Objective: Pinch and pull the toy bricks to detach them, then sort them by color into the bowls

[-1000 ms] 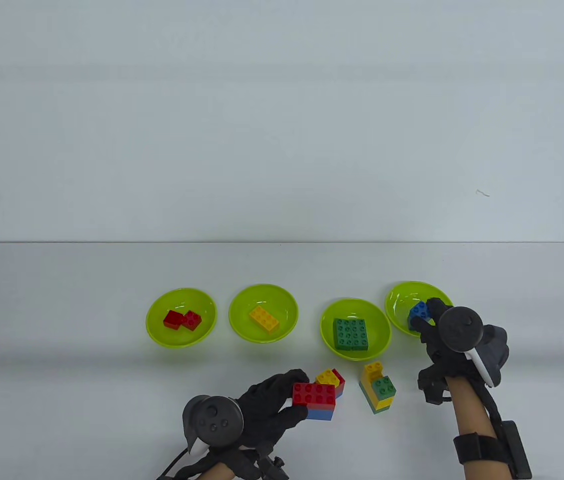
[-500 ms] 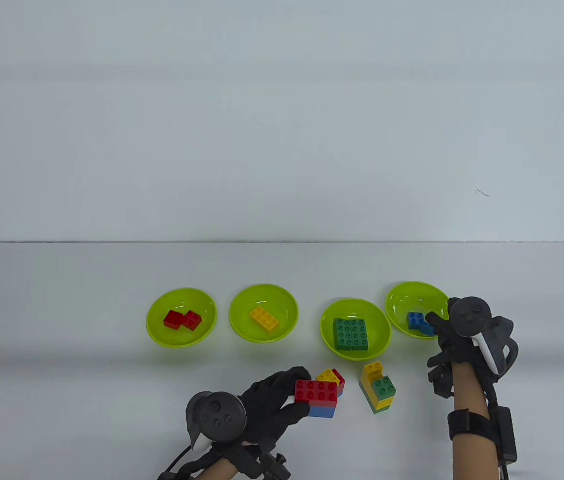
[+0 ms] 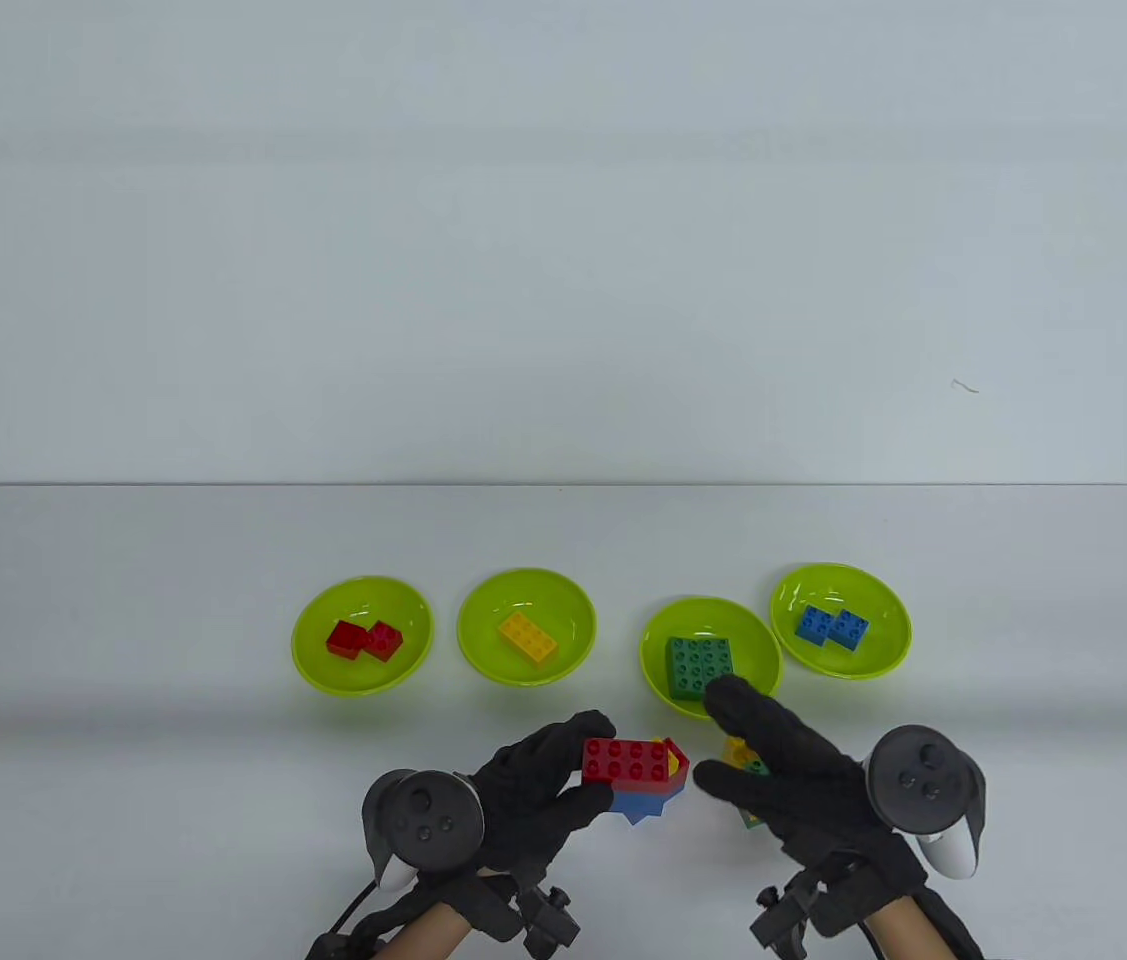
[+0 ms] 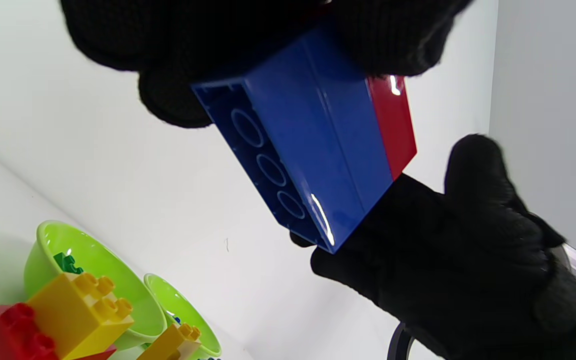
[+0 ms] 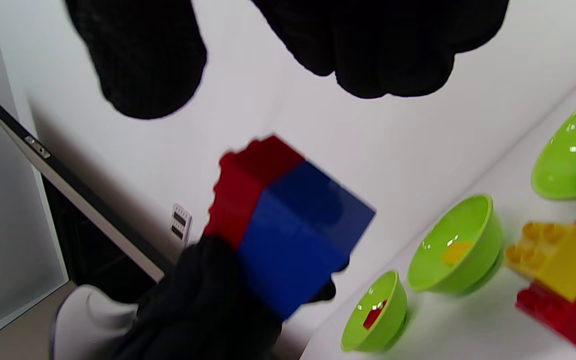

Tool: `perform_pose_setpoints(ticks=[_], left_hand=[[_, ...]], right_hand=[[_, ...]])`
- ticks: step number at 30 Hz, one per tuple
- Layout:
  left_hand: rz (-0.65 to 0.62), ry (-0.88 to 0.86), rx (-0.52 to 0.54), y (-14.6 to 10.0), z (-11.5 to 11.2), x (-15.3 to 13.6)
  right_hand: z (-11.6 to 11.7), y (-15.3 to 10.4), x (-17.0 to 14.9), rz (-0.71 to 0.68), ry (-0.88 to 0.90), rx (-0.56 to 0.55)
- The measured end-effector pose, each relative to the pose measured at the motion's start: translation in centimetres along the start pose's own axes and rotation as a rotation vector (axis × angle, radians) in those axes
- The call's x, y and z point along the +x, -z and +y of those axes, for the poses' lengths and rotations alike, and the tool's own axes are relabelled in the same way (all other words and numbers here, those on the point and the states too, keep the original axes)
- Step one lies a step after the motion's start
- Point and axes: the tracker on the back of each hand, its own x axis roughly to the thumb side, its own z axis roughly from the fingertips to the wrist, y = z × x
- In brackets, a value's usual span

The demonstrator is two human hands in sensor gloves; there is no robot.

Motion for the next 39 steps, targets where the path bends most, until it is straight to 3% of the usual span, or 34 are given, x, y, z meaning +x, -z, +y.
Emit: perform_pose_setpoints(ticks=[4,8,13,23,32,39], left_hand=[[-0.029,-0.018,-0.016,0.0,0.0,0.7],[-0.045,-0.019,-0.029,-0.2,-0.3,1.1],[-0.046,-0.051,-0.042,-0.4,-0.8,1.3],[-0.097,-0.020,-0.074,0.0,-0.4,2.2],[-0.184,0.222,-0.102,0.0,0.0,3.2],[-0.067,0.060,-0.111,0.2,0.3,2.8]], right_hand=[[2.7,-0.5,-1.0,-0.050,-0.040,0.028],[3.9,-0.9,-1.1,-0.095,-0.029,0.003],[4.0,-1.6,-0.9,-0.106,-0.030,-0.081],[3.7,-1.7,-0.7,-0.112,-0.056,-0.093],[4.0,-1.6,-0.6,-0.113,-0.092,-0.078],[4.2,-1.8,-0.4,-0.130,-0.106,-0.117]])
